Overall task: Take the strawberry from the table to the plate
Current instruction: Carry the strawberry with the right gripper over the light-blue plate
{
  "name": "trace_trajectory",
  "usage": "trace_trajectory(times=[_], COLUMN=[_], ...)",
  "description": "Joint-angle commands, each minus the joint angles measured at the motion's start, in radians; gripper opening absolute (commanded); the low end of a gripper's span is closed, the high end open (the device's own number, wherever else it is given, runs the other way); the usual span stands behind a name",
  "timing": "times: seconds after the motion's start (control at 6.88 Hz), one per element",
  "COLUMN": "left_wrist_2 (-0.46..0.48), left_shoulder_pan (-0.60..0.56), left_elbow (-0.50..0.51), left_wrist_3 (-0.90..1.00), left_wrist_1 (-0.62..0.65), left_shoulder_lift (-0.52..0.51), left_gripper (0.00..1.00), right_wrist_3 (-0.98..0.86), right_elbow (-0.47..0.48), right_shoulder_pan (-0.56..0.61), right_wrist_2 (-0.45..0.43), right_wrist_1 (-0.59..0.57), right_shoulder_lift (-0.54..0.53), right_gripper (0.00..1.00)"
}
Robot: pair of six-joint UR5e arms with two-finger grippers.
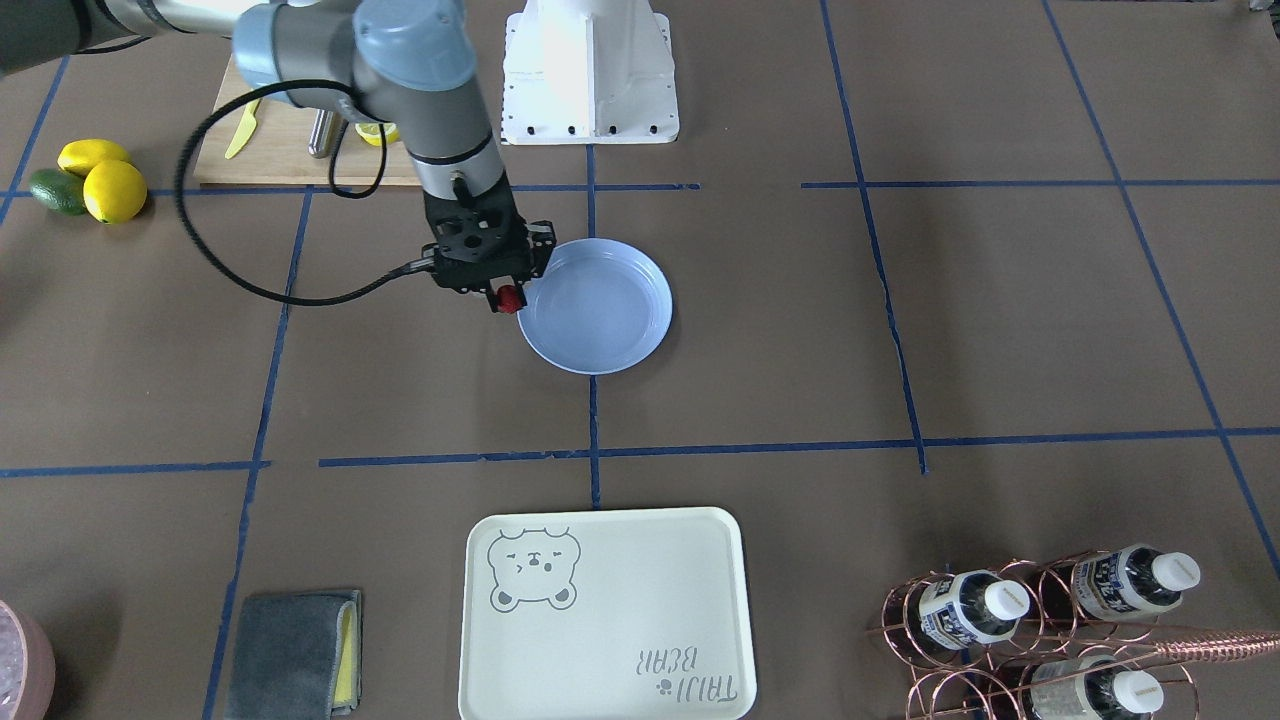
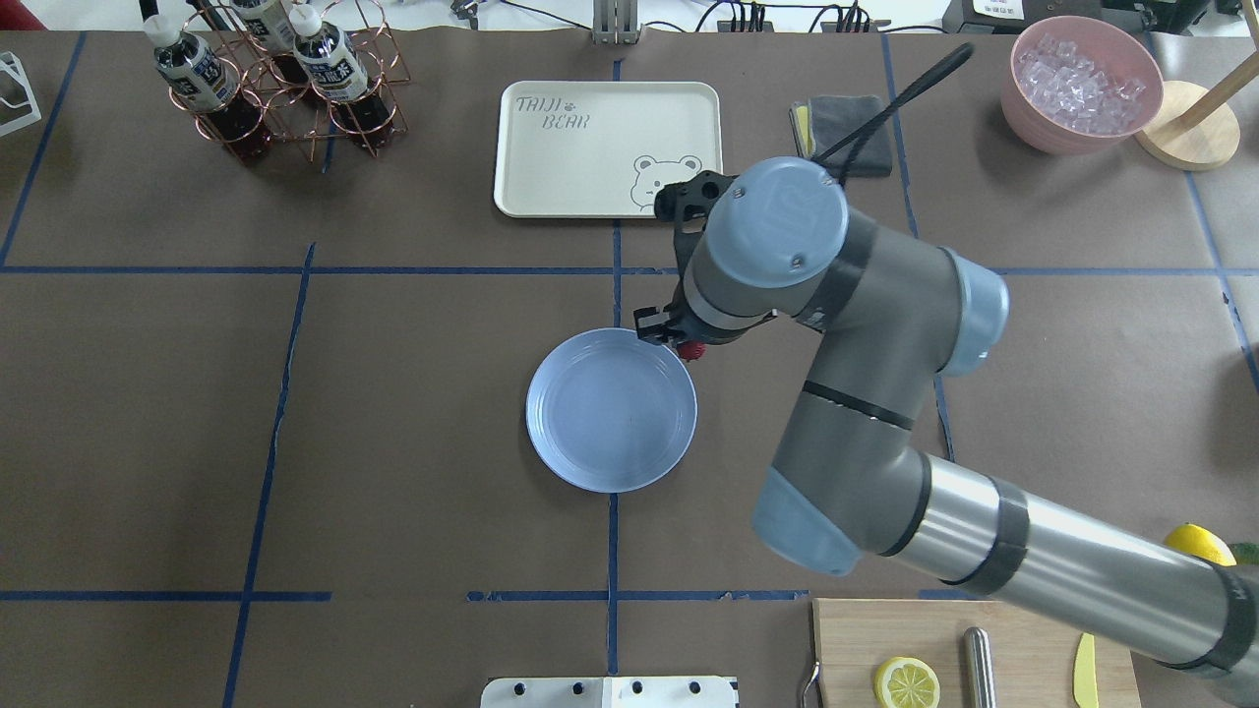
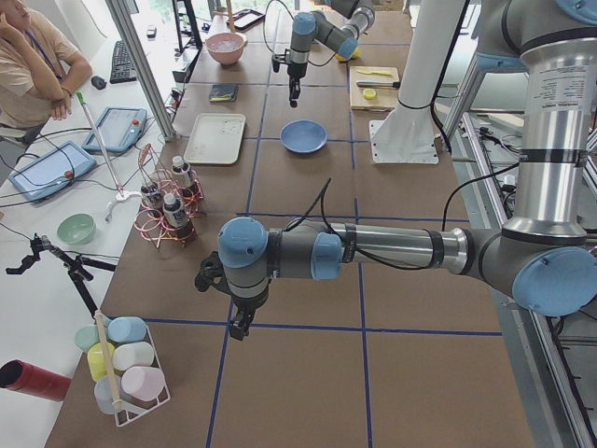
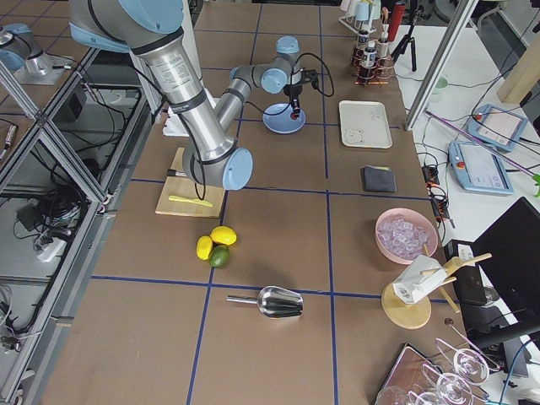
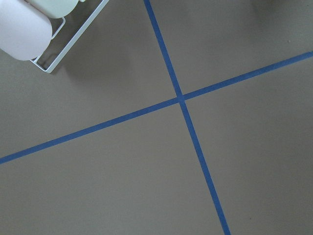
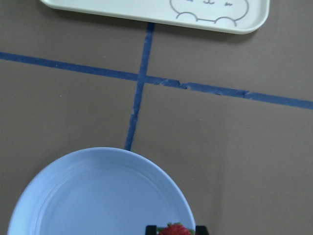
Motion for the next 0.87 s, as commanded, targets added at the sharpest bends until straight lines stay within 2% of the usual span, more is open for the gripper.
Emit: trace_trajectory(times=[0.0, 0.44, 0.58, 0.73], left_wrist_2=[-0.002, -0.004, -0.004, -0.004], left_shoulder_pan=[0.001, -0.001, 0.001, 0.001], left_elbow=[-0.002, -0.002, -0.002, -0.002], left_wrist_3=[0.001, 0.001, -0.001, -0.001], left_wrist_1=[0.001, -0.001, -0.003, -0.006], left_shoulder_lift=[0.0, 0.001, 0.0, 0.0], left_gripper=[1.0, 1.0, 1.0, 1.0], right_wrist_3=[0.083, 0.092, 0.092, 0.092], right_elbow=[-0.2, -0.243, -0.244, -0.246], right_shoulder_pan=[-0.093, -0.124, -0.124, -0.124], right_wrist_2=[-0.104, -0.126, -0.126, -0.126], right_wrist_1=[-0.001, -0.001, -0.001, -0.001], right_shoulder_lift=[0.138, 0.138, 0.137, 0.137], right_gripper=[0.0, 0.0, 0.06, 0.45])
